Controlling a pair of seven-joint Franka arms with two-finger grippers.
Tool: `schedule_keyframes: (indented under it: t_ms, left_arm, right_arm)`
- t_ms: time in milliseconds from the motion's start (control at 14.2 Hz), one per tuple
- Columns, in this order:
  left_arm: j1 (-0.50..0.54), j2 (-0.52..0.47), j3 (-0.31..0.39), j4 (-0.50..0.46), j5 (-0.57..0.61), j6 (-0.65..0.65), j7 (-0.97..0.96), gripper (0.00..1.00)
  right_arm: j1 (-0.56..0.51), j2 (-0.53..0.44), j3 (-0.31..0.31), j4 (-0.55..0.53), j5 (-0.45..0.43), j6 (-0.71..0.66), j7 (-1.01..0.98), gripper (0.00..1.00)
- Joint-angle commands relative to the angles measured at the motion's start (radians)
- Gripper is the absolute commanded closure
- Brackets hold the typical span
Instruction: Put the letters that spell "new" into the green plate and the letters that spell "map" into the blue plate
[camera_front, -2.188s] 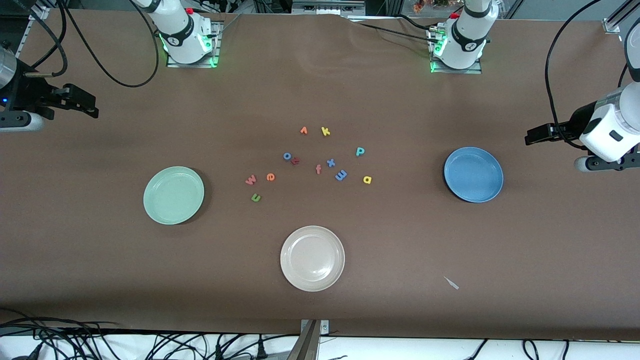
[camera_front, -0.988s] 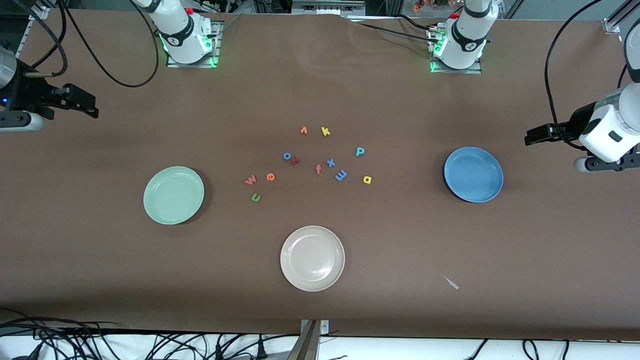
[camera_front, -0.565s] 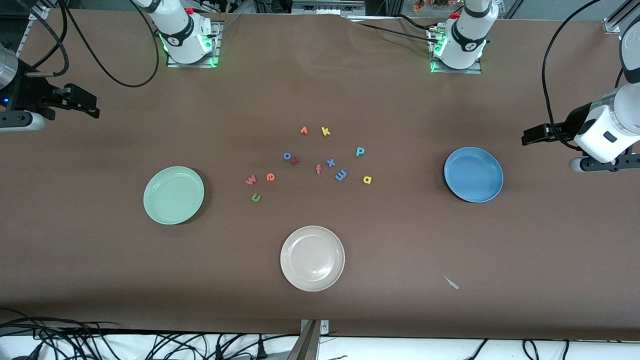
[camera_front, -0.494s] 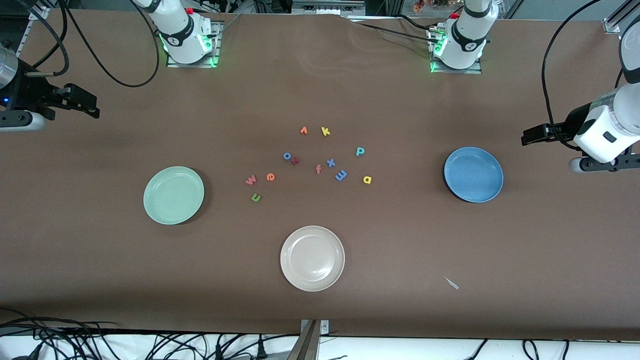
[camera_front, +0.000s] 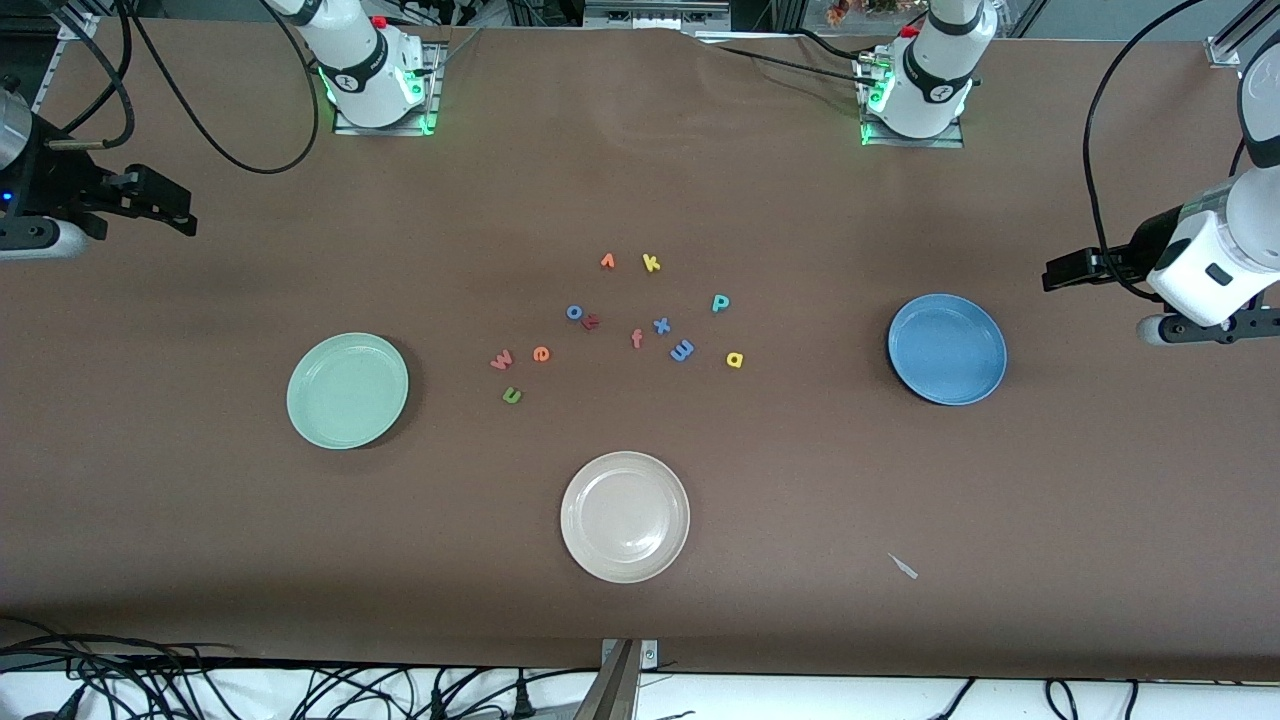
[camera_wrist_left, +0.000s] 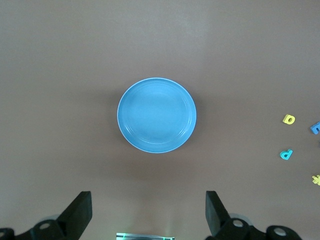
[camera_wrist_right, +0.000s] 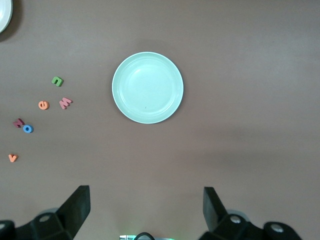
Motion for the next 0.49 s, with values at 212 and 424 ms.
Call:
schedule_keyframes:
  t_ms: [212,424]
  left_arm:
    - [-0.004,-0.002,-0.002,0.005,0.035,-0.011,0.017,0.00]
    - [-0.004,-0.002,-0.002,0.005,0.035,-0.011,0.017,0.00]
  right_arm:
    - [0.006,-0.035,0.000,0.004,-0.008,-0.014,0.002,0.00]
    - [0.006,-0.036,0.000,0.006,-0.006,-0.014,0.004,0.00]
